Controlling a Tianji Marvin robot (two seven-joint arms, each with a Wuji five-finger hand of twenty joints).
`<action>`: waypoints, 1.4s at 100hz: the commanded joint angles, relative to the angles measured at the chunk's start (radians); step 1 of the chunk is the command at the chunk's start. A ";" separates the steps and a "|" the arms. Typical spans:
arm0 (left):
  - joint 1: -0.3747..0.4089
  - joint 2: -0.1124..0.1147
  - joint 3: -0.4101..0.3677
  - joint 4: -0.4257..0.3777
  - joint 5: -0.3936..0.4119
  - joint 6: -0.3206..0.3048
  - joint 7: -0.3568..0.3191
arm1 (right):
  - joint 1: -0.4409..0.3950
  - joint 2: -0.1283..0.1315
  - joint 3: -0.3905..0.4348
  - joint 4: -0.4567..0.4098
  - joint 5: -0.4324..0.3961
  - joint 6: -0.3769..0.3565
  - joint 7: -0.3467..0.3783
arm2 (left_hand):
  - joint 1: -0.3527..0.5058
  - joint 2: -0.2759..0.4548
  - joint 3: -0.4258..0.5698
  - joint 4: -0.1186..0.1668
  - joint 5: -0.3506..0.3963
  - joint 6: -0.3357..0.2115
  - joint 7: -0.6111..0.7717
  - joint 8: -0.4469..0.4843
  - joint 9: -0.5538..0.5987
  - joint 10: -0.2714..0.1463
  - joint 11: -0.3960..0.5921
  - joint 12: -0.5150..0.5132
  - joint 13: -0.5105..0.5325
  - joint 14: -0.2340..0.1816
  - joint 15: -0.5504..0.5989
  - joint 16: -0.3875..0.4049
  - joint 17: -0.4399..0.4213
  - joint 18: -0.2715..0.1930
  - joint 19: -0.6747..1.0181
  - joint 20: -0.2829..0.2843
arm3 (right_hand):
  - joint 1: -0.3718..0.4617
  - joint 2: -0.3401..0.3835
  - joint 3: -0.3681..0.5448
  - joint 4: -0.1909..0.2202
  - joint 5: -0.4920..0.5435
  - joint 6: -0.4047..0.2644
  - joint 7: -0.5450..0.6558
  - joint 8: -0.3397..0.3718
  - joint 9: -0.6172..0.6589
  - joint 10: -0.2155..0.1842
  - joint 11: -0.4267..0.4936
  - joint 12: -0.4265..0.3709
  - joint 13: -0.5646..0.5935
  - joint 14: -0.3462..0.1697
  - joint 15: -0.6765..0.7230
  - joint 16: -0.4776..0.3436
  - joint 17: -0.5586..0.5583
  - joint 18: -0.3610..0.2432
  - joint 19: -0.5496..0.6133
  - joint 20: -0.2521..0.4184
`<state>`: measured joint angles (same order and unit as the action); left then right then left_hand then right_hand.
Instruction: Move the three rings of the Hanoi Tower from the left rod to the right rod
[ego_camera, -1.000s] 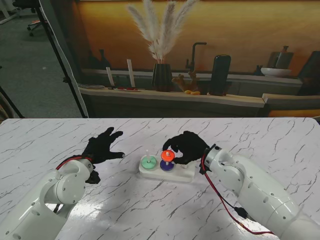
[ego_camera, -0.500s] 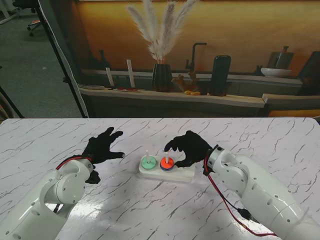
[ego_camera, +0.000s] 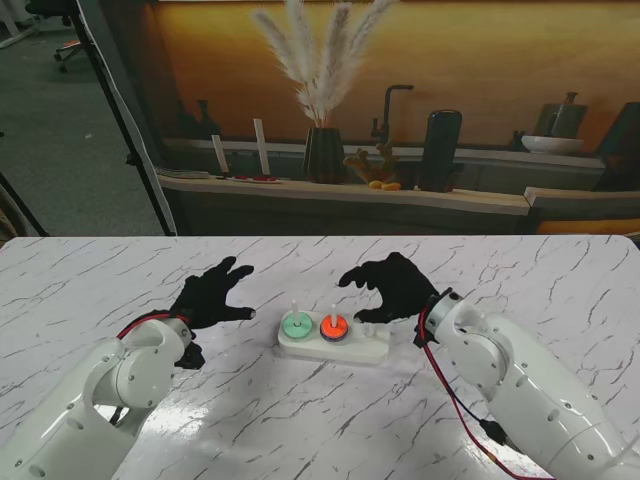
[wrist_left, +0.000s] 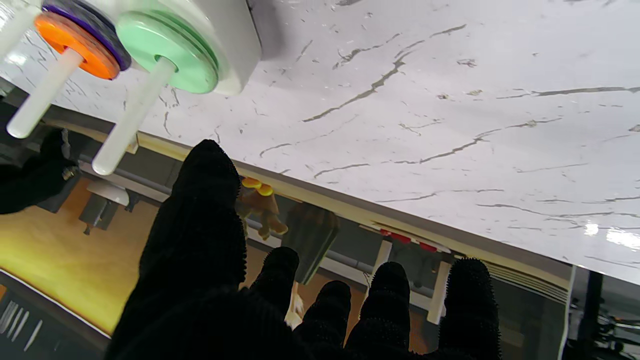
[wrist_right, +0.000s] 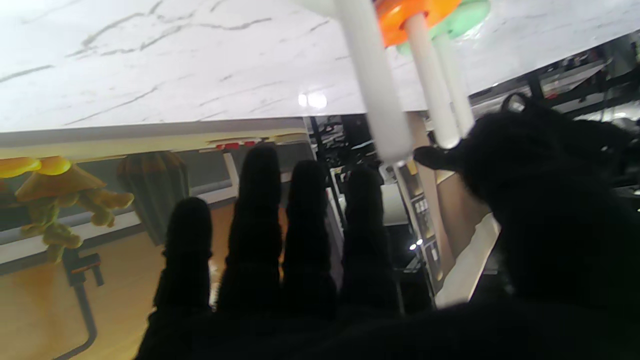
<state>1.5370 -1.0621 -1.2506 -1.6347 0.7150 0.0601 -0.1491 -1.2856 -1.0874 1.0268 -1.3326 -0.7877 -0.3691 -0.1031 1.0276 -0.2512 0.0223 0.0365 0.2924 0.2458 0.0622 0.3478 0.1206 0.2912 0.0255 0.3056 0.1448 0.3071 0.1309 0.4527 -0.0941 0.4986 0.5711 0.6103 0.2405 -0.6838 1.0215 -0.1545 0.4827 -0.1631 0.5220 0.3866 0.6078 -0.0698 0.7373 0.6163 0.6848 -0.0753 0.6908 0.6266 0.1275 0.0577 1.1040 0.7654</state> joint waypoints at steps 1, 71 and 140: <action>-0.006 -0.003 0.017 0.003 0.001 -0.037 -0.021 | -0.017 -0.005 0.015 -0.006 0.000 0.009 -0.015 | 0.012 -0.006 -0.026 -0.011 0.019 0.011 0.005 0.012 0.005 0.007 -0.001 0.013 0.005 0.003 -0.010 -0.002 -0.012 0.021 -0.040 -0.011 | -0.012 0.027 -0.008 0.070 -0.019 -0.016 -0.014 0.020 -0.033 0.014 -0.036 -0.040 -0.024 0.014 -0.056 -0.039 -0.026 0.295 -0.018 -0.024; -0.075 0.011 0.150 0.047 -0.048 -0.088 -0.102 | -0.142 -0.015 0.212 -0.104 0.021 0.122 -0.051 | 0.004 -0.058 -0.018 -0.001 0.021 0.011 0.013 0.024 0.002 0.004 -0.003 0.013 -0.001 0.002 -0.015 -0.008 -0.015 0.025 -0.052 -0.013 | -0.013 0.031 -0.021 0.071 -0.005 -0.022 -0.013 0.019 -0.005 0.030 -0.197 -0.179 -0.027 0.063 -0.302 -0.159 -0.060 0.320 -0.075 -0.120; -0.157 -0.007 0.249 0.173 -0.066 -0.124 -0.014 | -0.199 -0.019 0.292 -0.123 0.010 0.161 -0.086 | -0.016 -0.102 0.020 0.004 0.034 -0.005 0.028 0.050 0.038 -0.012 0.005 0.023 0.038 -0.002 0.006 0.006 0.007 0.036 0.006 0.026 | -0.015 0.025 -0.031 0.070 -0.007 -0.021 -0.013 0.020 -0.007 0.031 -0.194 -0.180 -0.040 0.066 -0.311 -0.161 -0.070 0.323 -0.077 -0.131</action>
<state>1.3870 -1.0625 -1.0096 -1.4700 0.6555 -0.0427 -0.1404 -1.4736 -1.1006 1.3191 -1.4531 -0.7802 -0.2109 -0.1863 1.0176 -0.3277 0.0233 0.0366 0.3165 0.2458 0.0874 0.3826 0.1339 0.2914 0.0302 0.3068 0.1544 0.3072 0.1310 0.4527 -0.0913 0.5027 0.5508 0.6146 0.2409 -0.6631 1.0048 -0.1163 0.4829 -0.1631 0.5220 0.3884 0.6082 -0.0395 0.5520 0.4476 0.6730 -0.0152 0.3945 0.4714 0.0761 0.0577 1.0341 0.6404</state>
